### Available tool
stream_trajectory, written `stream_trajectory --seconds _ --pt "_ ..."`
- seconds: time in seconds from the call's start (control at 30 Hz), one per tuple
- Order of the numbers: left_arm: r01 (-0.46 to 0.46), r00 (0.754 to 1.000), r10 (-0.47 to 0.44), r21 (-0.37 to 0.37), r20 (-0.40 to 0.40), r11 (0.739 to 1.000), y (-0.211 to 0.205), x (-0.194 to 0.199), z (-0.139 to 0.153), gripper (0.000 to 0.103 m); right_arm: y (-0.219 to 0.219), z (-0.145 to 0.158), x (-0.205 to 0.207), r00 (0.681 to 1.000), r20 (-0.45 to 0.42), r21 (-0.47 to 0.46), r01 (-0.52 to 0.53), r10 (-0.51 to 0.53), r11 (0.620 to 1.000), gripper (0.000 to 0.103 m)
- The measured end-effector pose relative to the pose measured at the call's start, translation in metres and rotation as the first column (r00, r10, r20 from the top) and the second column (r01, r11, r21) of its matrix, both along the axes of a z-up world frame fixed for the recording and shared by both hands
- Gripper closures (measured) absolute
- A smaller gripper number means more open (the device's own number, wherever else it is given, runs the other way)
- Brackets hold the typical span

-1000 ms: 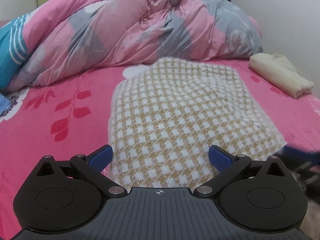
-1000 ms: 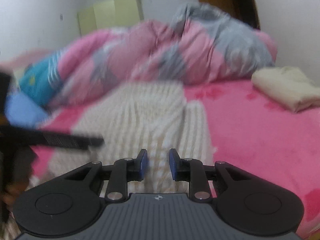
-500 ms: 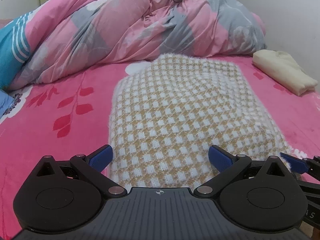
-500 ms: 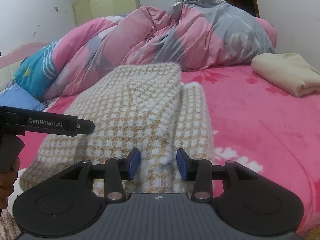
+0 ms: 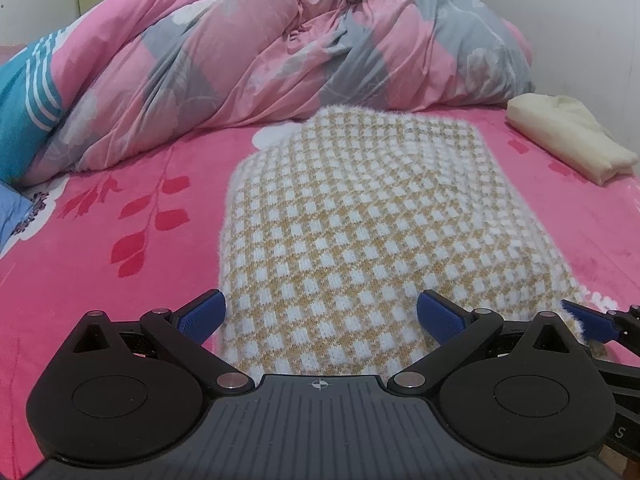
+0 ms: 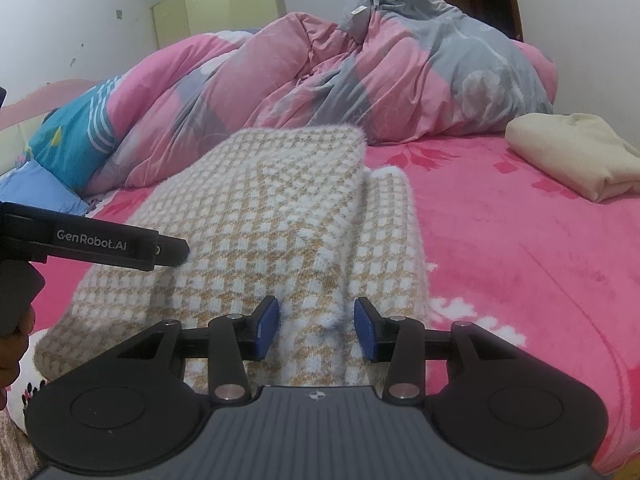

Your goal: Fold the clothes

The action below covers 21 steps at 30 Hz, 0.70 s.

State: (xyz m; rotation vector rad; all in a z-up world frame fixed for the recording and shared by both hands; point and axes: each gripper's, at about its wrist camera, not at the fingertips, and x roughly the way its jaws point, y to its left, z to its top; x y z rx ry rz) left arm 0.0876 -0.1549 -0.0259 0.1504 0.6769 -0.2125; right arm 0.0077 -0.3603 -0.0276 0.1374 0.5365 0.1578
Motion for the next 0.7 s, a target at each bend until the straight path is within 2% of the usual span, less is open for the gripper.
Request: stream_trajectory --seconds 0.43,0.7 --pt "-0.009 1.000 0.009 0.020 -0.003 1.000 -0.0038 0.0001 0.0024 0.000 -0.0001 -0.0014 -0.0005 1.000 0.005 -0.003 0.000 0.000 1.000 0.058" --pt "-0.002 1.000 0.001 0.057 0.007 0.998 -0.0093 -0.0009 0.0033 0.000 0.0001 -0.0019 -0.0017 1.000 0.012 0.003 0.010 -0.010 1.000 0.057"
